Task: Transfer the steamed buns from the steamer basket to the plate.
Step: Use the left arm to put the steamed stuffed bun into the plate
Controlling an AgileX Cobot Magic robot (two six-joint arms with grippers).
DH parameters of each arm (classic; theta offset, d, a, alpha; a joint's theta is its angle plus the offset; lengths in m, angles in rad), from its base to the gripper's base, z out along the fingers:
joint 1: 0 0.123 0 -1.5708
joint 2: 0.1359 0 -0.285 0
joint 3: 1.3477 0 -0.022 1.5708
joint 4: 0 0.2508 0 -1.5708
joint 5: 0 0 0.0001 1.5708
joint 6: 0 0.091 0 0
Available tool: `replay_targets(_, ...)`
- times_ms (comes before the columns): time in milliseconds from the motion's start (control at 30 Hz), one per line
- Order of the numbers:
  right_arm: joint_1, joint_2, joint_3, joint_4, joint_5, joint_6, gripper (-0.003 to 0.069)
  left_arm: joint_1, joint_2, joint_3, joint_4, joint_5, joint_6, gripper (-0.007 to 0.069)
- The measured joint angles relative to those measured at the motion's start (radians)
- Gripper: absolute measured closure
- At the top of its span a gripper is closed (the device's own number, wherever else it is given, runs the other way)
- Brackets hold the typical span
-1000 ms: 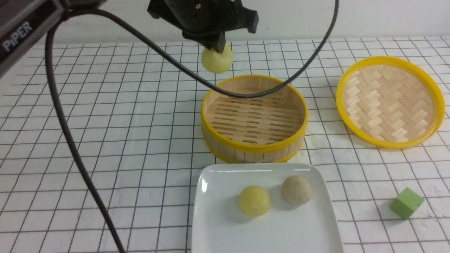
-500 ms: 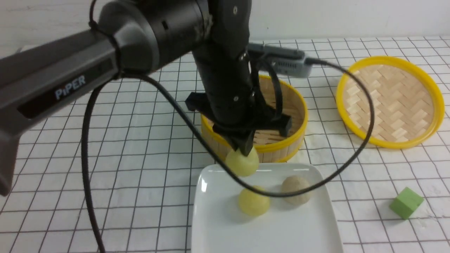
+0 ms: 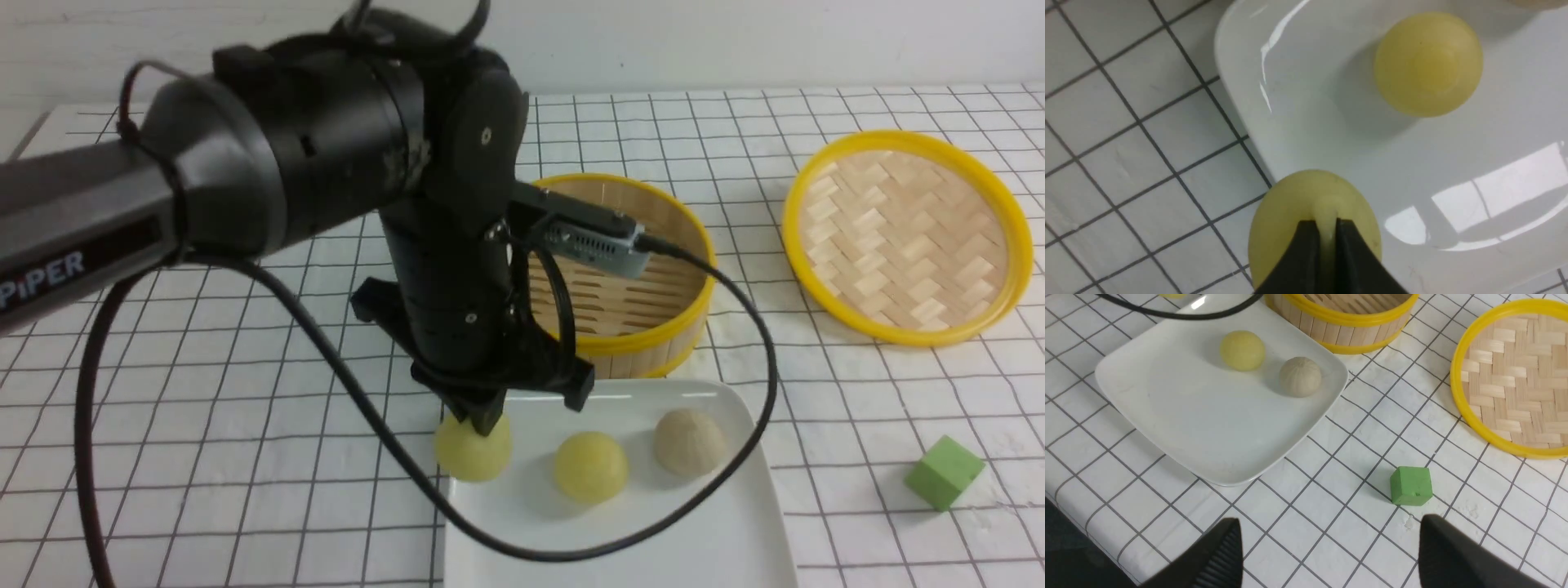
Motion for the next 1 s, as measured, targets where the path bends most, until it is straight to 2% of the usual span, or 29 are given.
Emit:
replay_targets(367, 0.0, 0.0, 0.0, 0.006, 0.0, -0.001, 0.0101, 0.0, 0.024, 0.087, -0.015, -0.245, 0.018, 0.0594)
replay_targets(633, 0.0, 0.0, 0.0, 0.007, 0.0, -0.003, 0.0101, 0.0, 0.121, 0.092, 0.005, -0.286, 0.019, 0.0594)
replay_targets(800, 0.0, 0.0, 0.0, 0.007, 0.0, -0.003, 0.0101, 0.0, 0.133, 0.092, 0.063, -0.305, 0.016, 0.0594)
replay_targets(1000, 0.0, 0.0, 0.0, 0.008, 0.0, -0.004, 0.0101, 0.0, 0.133, 0.092, 0.139, -0.309, -0.047, 0.0594)
